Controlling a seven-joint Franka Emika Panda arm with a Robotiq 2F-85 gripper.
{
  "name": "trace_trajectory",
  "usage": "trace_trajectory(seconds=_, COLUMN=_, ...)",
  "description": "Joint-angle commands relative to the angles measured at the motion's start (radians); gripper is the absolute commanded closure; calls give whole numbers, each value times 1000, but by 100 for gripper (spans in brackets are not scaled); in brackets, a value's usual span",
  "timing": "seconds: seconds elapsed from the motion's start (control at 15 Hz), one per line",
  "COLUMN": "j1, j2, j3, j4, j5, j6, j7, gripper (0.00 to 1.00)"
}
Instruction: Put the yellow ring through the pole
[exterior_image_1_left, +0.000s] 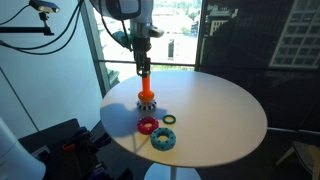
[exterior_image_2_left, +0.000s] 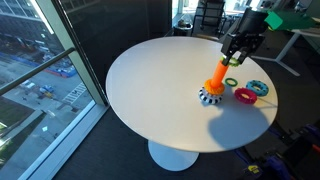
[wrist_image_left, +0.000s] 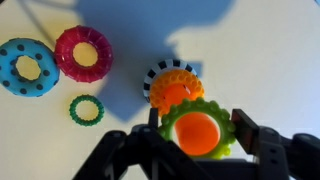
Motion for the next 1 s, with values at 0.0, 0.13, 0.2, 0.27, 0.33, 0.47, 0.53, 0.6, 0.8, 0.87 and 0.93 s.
trace_trajectory(seconds=0.0, j1=-1, j2=21, j3=5, j4=36, j5=-18, j6=6, j7=11, gripper=52)
trace_trajectory(seconds=0.13, j1=0, j2=25, j3=6, j4=40, j5=-20, j6=17, j7=15, gripper=52)
trace_trajectory(seconds=0.2, j1=1, j2=30, j3=8, j4=44, j5=-22, j6=21, j7=17, gripper=52)
trace_trajectory(seconds=0.27, j1=1, j2=36, j3=9, j4=49, j5=-23, j6=25, j7=19, gripper=52)
trace_trajectory(seconds=0.33, j1=2, j2=42, j3=10, j4=52, j5=-25, j6=28, j7=21, gripper=52)
trace_trajectory(seconds=0.47, j1=4, j2=54, j3=12, j4=57, j5=-27, j6=33, j7=23, gripper=52)
trace_trajectory(seconds=0.53, j1=5, j2=60, j3=12, j4=59, j5=-29, j6=36, j7=24, gripper=52)
trace_trajectory(seconds=0.6, j1=6, j2=67, j3=13, j4=62, j5=-30, j6=37, j7=25, gripper=52)
trace_trajectory(seconds=0.8, j1=9, j2=80, j3=16, j4=67, j5=-37, j6=34, j7=26, gripper=52)
trace_trajectory(seconds=0.87, j1=10, j2=83, j3=16, j4=69, j5=-43, j6=32, j7=29, gripper=52)
trace_trajectory(seconds=0.93, j1=11, j2=83, j3=17, j4=71, j5=-56, j6=30, j7=37, gripper=52)
